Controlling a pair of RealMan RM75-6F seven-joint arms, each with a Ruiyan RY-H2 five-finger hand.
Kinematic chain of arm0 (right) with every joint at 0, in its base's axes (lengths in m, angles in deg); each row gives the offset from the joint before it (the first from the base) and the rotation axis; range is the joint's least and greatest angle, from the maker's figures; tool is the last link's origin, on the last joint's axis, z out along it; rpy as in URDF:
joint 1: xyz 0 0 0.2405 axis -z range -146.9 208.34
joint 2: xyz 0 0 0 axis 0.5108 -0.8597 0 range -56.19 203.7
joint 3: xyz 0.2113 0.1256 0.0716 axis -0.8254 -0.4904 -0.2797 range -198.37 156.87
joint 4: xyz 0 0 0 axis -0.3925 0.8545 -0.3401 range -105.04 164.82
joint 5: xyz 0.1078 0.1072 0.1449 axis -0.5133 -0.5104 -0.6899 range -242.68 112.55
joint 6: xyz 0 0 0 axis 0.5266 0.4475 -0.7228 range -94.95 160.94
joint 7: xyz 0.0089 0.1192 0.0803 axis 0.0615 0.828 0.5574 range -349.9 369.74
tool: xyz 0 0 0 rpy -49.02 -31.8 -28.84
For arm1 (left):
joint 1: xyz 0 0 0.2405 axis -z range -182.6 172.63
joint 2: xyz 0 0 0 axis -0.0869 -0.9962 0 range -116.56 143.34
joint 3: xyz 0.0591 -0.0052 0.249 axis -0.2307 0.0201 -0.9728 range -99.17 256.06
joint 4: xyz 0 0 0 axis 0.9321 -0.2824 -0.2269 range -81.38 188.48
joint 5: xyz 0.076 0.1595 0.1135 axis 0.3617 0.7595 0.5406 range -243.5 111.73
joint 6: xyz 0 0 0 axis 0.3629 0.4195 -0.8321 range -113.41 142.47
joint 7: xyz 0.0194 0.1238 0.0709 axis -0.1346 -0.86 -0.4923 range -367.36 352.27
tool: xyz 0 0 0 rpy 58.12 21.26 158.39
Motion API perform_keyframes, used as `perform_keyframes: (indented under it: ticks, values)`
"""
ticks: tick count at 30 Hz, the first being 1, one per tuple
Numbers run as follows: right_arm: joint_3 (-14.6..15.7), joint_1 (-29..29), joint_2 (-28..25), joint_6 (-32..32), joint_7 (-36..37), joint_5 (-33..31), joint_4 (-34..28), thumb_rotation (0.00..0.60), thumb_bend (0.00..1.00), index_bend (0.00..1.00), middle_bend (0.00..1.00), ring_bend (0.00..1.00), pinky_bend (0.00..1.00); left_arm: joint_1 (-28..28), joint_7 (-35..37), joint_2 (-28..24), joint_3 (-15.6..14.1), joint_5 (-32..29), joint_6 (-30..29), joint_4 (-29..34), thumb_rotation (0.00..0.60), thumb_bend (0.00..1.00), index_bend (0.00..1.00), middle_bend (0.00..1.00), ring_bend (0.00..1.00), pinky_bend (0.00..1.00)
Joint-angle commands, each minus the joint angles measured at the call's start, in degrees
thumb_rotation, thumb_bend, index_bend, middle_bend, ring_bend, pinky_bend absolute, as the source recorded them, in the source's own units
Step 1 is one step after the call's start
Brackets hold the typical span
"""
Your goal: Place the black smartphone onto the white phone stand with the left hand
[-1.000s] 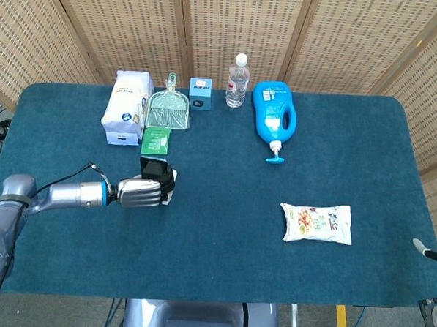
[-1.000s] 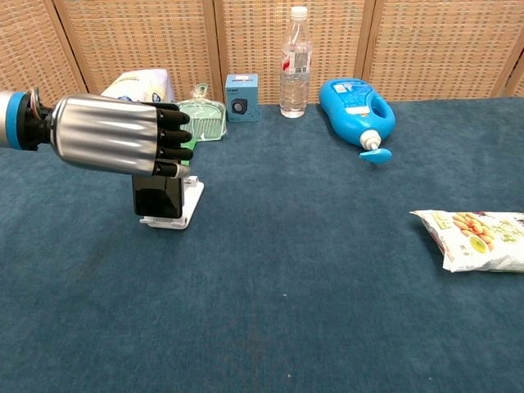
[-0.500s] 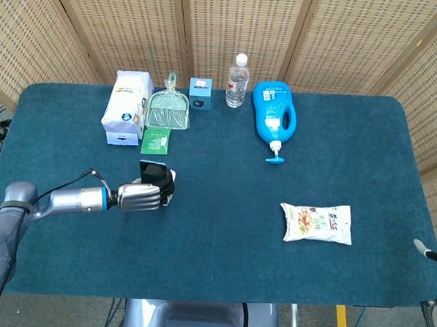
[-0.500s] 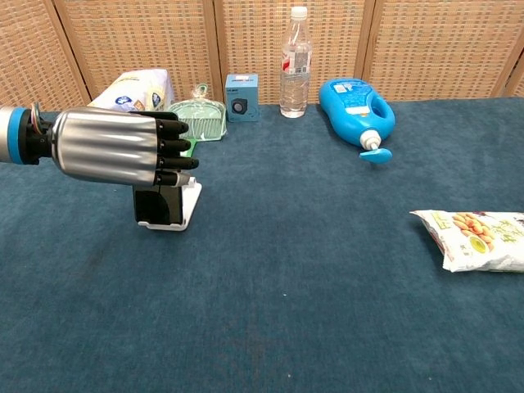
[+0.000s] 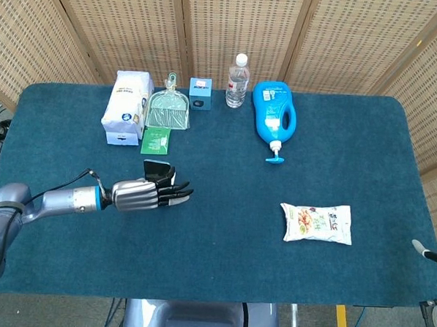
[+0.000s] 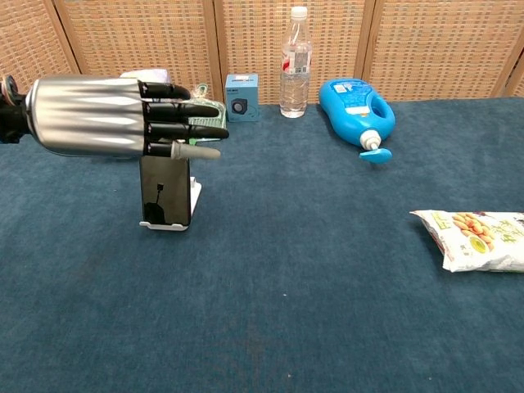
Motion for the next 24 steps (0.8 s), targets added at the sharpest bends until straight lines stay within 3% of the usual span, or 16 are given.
perform_keyframes:
  ticks: [1, 5, 8, 11, 14, 17, 24]
  values:
    - [0.1, 0.0, 0.0, -0.1, 0.0, 0.1, -0.1, 0.6, 0.05, 0.0, 0.0, 0.0, 0.0, -0.4, -1.9, -3.1, 0.2, -0.5, 0.3, 3.2, 0.6, 0.0, 0.0, 0.0, 0.0, 0.2]
    - [0.3, -0.1, -0.1, 0.0, -0.1, 0.6, -0.3, 0.6, 0.05, 0.0, 0.0, 0.0, 0.0, -2.4, -1.3, -6.5, 2.3, -3.0, -3.0, 8.9, 0.6, 0.0, 0.0, 0.0, 0.0, 0.2]
    - [0.5, 0.1, -0.3, 0.6, 0.4, 1.3, -0.8, 0.6, 0.05, 0.0, 0.0, 0.0, 0.0, -8.8, 5.7, -10.8, 7.9, -12.5, -7.8, 19.8, 0.6, 0.0, 0.0, 0.0, 0.0, 0.17]
    - [0.6, 0.3, -0.5, 0.7, 1.0, 1.6, -0.9, 0.6, 0.05, 0.0, 0.0, 0.0, 0.0, -15.3, 10.4, -15.2, 11.3, -21.3, -9.0, 32.1, 0.6, 0.0, 0.0, 0.0, 0.0, 0.09]
    - [0.7, 0.3, -0.7, 0.8, 1.3, 1.8, -1.1, 0.6, 0.05, 0.0, 0.0, 0.0, 0.0, -18.7, 12.9, -17.2, 12.5, -25.6, -9.3, 38.3, 0.6, 0.0, 0.0, 0.0, 0.0, 0.03]
    - [0.8, 0.6, -1.0, 1.4, 1.8, 2.3, -1.4, 0.6, 0.05, 0.0, 0.0, 0.0, 0.0, -27.9, 19.9, -19.6, 14.3, -37.6, -8.9, 47.6, 0.6, 0.0, 0.0, 0.0, 0.0, 0.0]
    - [1.0, 0.7, -1.0, 2.1, 1.8, 3.2, -1.6, 0.6, 0.05, 0.0, 0.0, 0.0, 0.0, -36.3, 21.9, -21.5, 14.5, -47.7, -3.6, 57.2, 0.6, 0.0, 0.0, 0.0, 0.0, 0.0]
